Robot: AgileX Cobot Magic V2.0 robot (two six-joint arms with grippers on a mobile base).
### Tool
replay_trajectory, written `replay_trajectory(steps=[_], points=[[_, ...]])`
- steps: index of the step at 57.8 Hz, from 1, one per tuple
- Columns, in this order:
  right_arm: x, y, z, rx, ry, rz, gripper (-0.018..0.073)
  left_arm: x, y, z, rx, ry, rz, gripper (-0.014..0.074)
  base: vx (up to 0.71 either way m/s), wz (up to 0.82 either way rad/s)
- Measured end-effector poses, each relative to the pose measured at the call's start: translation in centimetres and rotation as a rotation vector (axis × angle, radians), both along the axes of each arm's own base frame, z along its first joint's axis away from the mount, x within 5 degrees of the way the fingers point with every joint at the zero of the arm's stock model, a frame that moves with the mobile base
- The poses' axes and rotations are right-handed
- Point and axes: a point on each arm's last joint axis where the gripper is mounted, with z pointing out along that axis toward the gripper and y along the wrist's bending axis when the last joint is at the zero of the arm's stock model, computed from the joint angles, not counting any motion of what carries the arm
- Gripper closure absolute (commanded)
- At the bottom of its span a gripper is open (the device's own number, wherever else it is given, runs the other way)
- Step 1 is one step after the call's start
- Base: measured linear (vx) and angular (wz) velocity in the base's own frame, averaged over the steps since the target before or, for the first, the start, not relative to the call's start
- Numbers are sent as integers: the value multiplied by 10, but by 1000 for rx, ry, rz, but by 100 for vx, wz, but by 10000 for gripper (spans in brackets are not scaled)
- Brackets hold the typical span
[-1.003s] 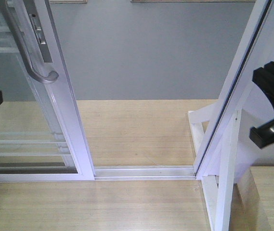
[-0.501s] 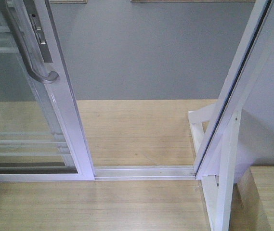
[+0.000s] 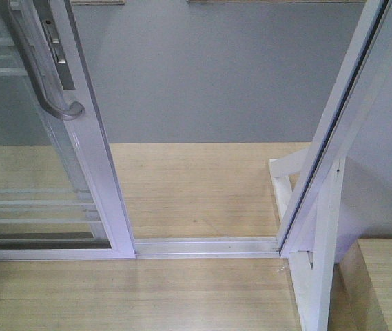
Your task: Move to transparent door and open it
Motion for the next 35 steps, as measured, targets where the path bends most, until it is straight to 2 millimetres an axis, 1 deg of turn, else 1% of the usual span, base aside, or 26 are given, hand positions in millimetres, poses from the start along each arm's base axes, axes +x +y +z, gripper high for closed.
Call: replay_trajectory(steps=[26,35], points=[[0,0,0,3,-2,0,559,0,0,-1,-5,12,-3,599,0,0],[0,0,0,3,-2,0,559,-1,-3,-2,39,14,-41,599,0,0]])
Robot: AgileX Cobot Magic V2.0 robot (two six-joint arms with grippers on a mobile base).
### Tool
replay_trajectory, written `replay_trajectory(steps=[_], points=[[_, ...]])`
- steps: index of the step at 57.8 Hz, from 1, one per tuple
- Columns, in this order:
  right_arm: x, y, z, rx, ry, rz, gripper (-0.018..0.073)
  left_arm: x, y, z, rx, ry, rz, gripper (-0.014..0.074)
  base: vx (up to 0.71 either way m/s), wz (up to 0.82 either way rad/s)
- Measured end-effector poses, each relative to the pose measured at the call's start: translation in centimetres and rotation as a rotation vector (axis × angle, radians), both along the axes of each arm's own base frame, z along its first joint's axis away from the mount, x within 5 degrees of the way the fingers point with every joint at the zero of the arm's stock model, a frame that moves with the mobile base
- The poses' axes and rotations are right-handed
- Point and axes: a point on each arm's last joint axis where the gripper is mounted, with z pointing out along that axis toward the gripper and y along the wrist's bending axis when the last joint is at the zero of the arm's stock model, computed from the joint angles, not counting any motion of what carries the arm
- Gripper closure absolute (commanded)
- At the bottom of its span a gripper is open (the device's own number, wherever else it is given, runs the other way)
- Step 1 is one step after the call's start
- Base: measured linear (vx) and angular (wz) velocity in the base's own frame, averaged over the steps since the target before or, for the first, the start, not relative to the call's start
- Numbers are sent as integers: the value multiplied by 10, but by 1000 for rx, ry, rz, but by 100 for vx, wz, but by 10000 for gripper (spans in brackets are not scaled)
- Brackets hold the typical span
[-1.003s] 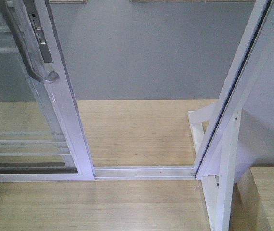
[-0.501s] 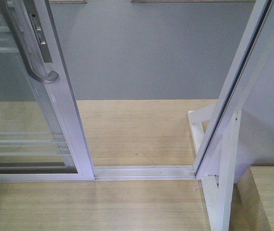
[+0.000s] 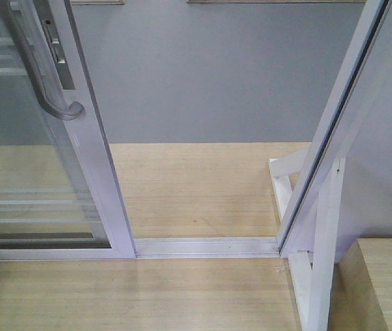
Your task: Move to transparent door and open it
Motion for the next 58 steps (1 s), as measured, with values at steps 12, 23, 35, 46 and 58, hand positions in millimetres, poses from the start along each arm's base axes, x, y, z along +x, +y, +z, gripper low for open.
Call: replay_trajectory(steps=[12,23,35,46,58], points=[[0,0,0,0,-1,0,559,0,-1,1,33,-14,-12,599,0,0],[0,0,0,1,-2,0,559,-2,0,-5,36,-17,-13,599,0,0],[0,0,0,0,-3,0,560,3,-1,-61,43,48,-16,599,0,0],[0,0,0,-2,-4,-1,560,8,-3,-78,14,-16,-18,599,0,0],[0,0,0,-2,-4,-1,560,9,-3,-73,6,-71,-20,599,0,0]])
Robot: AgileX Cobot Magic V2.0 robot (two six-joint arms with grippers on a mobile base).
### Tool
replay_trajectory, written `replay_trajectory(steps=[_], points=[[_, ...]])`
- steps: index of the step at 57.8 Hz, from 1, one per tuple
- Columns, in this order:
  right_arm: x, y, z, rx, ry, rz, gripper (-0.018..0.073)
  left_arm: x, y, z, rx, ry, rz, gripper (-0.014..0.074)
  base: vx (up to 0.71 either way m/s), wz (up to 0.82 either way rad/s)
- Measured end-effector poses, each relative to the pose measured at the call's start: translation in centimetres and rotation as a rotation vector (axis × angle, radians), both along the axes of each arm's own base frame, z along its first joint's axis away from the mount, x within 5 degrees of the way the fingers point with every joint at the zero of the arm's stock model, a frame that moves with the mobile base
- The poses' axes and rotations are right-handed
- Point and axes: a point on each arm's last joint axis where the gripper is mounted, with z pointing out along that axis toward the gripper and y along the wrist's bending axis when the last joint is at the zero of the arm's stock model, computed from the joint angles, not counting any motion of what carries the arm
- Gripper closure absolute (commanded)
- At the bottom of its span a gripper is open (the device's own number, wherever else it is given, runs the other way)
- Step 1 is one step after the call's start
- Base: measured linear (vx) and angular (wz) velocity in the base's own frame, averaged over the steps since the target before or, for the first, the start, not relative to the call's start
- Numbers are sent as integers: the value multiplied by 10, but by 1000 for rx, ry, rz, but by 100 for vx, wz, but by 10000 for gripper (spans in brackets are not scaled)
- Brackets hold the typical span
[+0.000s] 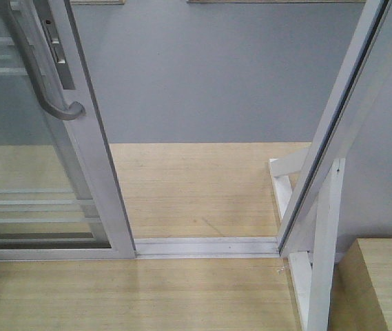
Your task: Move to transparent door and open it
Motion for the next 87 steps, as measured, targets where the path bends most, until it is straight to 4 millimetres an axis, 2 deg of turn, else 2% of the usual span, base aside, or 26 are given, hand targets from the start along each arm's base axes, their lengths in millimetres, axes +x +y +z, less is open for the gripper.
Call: replay_trajectory(steps=[45,51,59,68,72,87], points=[[1,0,-1,0,0,1,560,0,0,0,0,-1,0,599,0,0],[5,2,-19,-6,21,5,560,0,0,0,0,-1,0,599,0,0],[9,6,-69,25,98,17,560,0,0,0,0,-1,0,599,0,0],[4,5,-123,84,124,19,560,0,0,0,0,-1,0,599,0,0],[0,4,-131,109,107,20,560,0,0,0,0,-1,0,599,0,0],[-5,-2,-128,154,42,-48,560,0,0,0,0,-1,0,599,0,0]])
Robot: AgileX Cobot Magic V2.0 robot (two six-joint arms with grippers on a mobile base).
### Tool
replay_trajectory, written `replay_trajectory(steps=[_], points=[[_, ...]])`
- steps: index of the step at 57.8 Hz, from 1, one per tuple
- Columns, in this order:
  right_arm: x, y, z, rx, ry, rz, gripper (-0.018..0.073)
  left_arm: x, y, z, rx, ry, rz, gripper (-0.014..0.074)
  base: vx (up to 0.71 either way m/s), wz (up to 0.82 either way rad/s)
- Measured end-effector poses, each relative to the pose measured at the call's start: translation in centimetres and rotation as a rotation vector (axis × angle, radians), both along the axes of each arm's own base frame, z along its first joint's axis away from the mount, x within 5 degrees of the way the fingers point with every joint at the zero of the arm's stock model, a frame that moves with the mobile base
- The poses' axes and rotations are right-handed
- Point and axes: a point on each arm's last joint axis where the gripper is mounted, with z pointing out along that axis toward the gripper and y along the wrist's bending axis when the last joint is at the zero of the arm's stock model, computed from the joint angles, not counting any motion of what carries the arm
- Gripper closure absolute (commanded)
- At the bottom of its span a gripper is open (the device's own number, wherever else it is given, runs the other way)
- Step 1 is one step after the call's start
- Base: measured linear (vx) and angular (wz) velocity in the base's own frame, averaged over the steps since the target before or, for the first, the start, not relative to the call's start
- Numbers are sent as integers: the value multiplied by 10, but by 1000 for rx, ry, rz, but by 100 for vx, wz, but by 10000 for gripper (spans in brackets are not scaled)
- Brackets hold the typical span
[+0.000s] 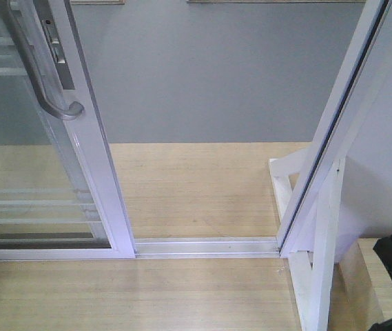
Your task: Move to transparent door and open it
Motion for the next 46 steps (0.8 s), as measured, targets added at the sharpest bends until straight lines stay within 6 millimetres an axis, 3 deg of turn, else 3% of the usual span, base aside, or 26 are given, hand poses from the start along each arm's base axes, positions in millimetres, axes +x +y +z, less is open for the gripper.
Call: replay_trajectory(steps=[10,46], points=[[1,-4,2,27,-17,-68,560,0,0,0,0,0,0,599,0,0],[1,-4,2,30,-17,-71,560,0,0,0,0,0,0,599,0,0]])
